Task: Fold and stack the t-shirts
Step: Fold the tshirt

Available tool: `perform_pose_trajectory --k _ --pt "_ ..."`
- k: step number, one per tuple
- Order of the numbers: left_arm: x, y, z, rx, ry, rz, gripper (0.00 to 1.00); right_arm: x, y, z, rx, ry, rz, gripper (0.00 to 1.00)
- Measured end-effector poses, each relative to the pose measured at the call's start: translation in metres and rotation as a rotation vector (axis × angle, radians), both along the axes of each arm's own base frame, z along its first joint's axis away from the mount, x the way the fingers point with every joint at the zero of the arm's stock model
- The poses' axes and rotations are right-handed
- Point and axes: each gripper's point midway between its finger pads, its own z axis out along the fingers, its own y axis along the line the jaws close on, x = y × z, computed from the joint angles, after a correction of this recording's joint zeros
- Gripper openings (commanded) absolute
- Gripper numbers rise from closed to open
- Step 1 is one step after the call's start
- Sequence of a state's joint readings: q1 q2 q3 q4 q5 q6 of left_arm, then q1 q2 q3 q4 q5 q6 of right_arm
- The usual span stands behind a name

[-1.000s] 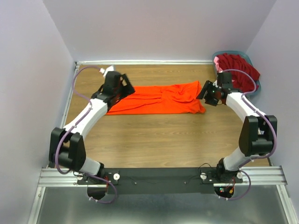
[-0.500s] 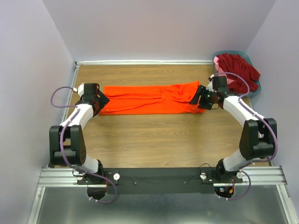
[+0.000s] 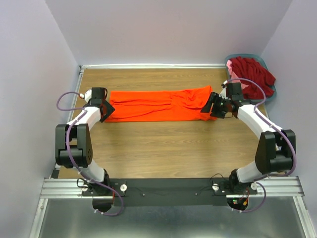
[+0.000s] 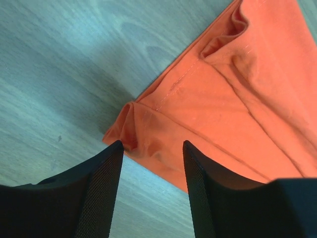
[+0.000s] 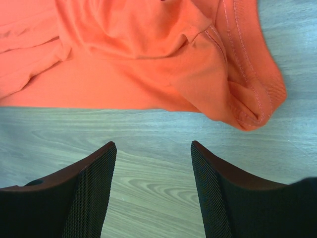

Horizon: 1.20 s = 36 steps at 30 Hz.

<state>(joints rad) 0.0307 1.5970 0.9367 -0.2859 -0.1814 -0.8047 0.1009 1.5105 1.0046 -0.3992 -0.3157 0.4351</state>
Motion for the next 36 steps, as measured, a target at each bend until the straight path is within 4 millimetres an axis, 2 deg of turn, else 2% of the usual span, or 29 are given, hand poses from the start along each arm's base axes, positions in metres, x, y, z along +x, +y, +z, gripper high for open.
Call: perform_pose_trajectory --k 2,5,6,8,11,12,13,24,26,27,29,33,36 --pt "0.004 0.001 0.001 0.002 -0.003 0.002 0.55 0.0 0.0 0.0 0.0 0.0 0.0 0.7" --pt "0.008 0.001 0.0 0.004 0.0 0.002 0.45 0.0 0.0 0.0 0.0 0.0 0.0 0.7" --pt "0.009 0.001 0.0 0.006 0.001 0.001 0.38 0.0 0.0 0.0 0.0 0.0 0.0 0.7" --pt "0.011 0.002 -0.002 0.008 0.005 -0.002 0.31 0.0 0.0 0.0 0.0 0.0 0.0 0.7" --pt "0.014 0.002 -0.004 0.01 0.011 -0.004 0.08 0.0 0.0 0.0 0.0 0.0 0.0 0.7" --pt "0.014 0.002 -0.004 0.011 0.012 -0.006 0.08 0.0 0.0 0.0 0.0 0.0 0.0 0.7" --pt "0.015 0.002 -0.005 0.011 0.013 -0.005 0.0 0.0 0.0 0.0 0.0 0.0 0.0 0.7" --pt "0.025 0.003 0.004 0.027 0.002 -0.024 0.0 0.0 0.0 0.0 0.0 0.0 -0.001 0.7" --pt "0.024 0.004 0.005 0.029 0.01 -0.026 0.13 0.0 0.0 0.0 0.0 0.001 -0.001 0.7" --pt "0.024 0.004 0.005 0.031 0.014 -0.028 0.39 0.0 0.0 0.0 0.0 0.001 -0.001 0.7" --pt "0.023 0.004 0.005 0.032 0.018 -0.028 0.52 -0.001 0.0 0.0 0.0 0.002 -0.001 0.7" --pt "0.008 0.006 0.009 0.042 0.023 -0.012 0.59 -0.002 0.0 0.004 0.001 -0.004 -0.001 0.7" --pt "-0.001 0.007 0.015 0.044 0.01 -0.001 0.59 -0.002 0.0 0.004 0.001 -0.008 0.0 0.7"
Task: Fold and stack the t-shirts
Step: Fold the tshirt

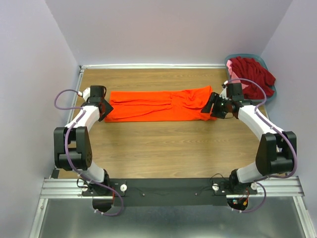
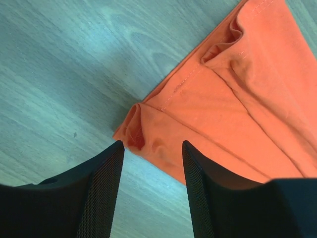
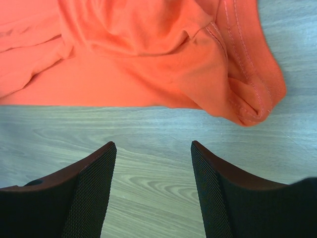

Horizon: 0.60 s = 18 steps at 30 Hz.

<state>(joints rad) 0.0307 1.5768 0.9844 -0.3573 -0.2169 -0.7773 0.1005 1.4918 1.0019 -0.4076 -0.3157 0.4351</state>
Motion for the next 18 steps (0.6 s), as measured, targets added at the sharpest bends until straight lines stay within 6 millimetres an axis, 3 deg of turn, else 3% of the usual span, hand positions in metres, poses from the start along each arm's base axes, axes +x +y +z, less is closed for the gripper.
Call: perform_pose_trajectory --k 13,18 --pt "-0.006 -0.001 -0.027 -0.009 0.07 0.012 0.46 -0.007 -0.001 -0.009 -0.004 0.027 0.002 0.7" --pt "-0.006 -0.001 -0.028 -0.009 0.074 0.011 0.42 -0.008 -0.001 -0.009 -0.005 0.027 0.002 0.7"
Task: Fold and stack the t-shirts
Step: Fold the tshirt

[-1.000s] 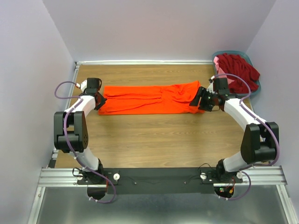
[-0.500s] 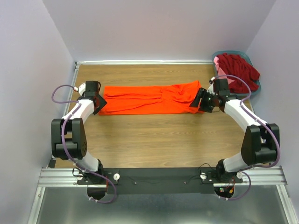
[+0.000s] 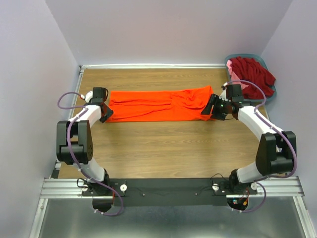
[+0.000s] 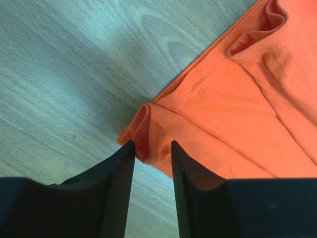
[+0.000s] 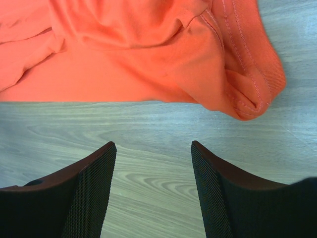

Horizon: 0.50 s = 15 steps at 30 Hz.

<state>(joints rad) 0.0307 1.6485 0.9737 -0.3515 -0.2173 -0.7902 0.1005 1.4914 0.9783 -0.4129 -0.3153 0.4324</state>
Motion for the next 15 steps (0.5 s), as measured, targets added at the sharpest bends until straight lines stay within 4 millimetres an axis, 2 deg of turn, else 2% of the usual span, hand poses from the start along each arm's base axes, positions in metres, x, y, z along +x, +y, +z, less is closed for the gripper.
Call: perform_pose_trajectory --k 2,8,11,15 --pt "0.0 0.0 -0.001 0.0 0.001 0.0 0.35 0.0 0.0 0.0 0.0 -0.001 0.0 0.7" --pt "0.0 0.0 -0.005 0.006 0.012 -0.011 0.0 0.0 0.0 0.0 0.0 -0.001 0.001 0.7" --pt "0.005 0.001 -0.003 0.01 0.009 -0.016 0.0 0.0 0.0 0.0 0.0 -0.001 0.001 0.7" --pt "0.024 0.002 0.006 0.018 -0.013 -0.026 0.0 0.0 0.0 0.0 -0.002 -0.002 0.003 0.7"
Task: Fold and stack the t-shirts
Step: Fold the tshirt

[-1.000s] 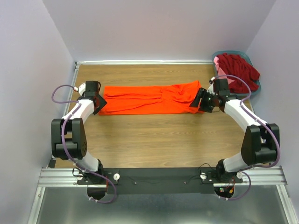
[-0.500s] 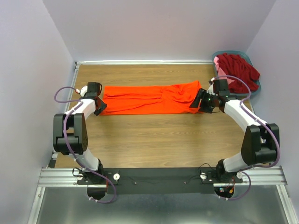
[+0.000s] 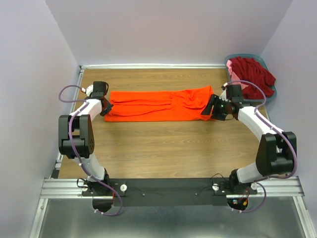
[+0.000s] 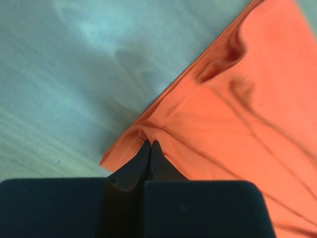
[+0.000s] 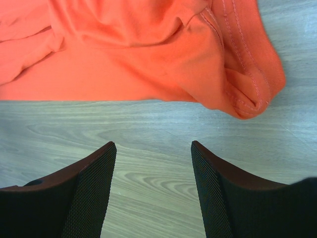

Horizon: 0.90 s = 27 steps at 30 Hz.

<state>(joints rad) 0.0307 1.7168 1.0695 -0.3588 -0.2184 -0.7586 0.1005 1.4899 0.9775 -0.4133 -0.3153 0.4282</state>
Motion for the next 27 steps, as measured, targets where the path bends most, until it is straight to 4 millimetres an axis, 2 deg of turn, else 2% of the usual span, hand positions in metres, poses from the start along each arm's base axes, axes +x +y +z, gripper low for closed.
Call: perform_pose_trajectory --k 6,12,19,27 --pt "0.029 0.001 0.007 0.007 -0.024 -0.012 0.0 -0.003 -0.001 0.0 -0.005 -0.003 0.001 0.7" --pt "0.039 -0.001 0.007 -0.008 -0.021 -0.02 0.02 -0.005 -0.002 -0.003 -0.013 0.001 0.004 0.7" --pt "0.043 -0.006 0.006 -0.036 -0.015 -0.032 0.29 -0.008 -0.003 -0.003 -0.016 0.001 0.007 0.7" --pt "0.038 -0.011 0.0 -0.062 0.0 -0.045 0.37 -0.008 -0.003 -0.001 -0.018 -0.006 0.01 0.7"
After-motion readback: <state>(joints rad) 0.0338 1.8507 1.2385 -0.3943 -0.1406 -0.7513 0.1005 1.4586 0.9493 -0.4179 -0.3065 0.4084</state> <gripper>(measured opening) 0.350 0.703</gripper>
